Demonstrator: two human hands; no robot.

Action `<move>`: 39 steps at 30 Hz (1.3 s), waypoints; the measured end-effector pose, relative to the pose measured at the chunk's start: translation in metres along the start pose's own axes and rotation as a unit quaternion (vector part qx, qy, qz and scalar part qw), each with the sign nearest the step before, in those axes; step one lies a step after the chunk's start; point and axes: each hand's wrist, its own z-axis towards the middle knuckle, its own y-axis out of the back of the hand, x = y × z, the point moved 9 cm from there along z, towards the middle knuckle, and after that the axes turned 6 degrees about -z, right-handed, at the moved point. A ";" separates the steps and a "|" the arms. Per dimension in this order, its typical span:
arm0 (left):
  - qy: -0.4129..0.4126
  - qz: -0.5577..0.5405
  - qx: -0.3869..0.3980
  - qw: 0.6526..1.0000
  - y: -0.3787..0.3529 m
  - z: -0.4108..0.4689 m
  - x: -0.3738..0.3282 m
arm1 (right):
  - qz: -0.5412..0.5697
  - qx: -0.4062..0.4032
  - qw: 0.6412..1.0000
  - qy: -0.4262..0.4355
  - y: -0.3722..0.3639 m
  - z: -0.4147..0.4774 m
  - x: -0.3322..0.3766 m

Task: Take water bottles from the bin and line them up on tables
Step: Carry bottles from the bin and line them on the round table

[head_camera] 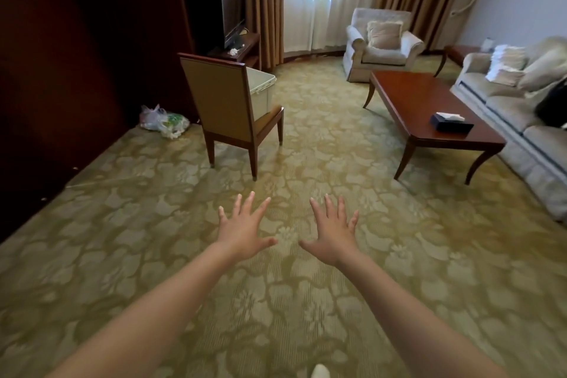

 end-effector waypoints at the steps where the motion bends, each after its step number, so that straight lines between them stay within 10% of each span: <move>1: 0.003 -0.001 0.000 1.000 0.001 0.018 -0.009 | -0.002 0.003 1.000 0.003 0.006 0.016 -0.010; 39: -0.012 0.018 0.026 0.999 0.106 0.725 -0.064 | 0.002 0.006 1.000 -0.004 0.138 0.699 -0.166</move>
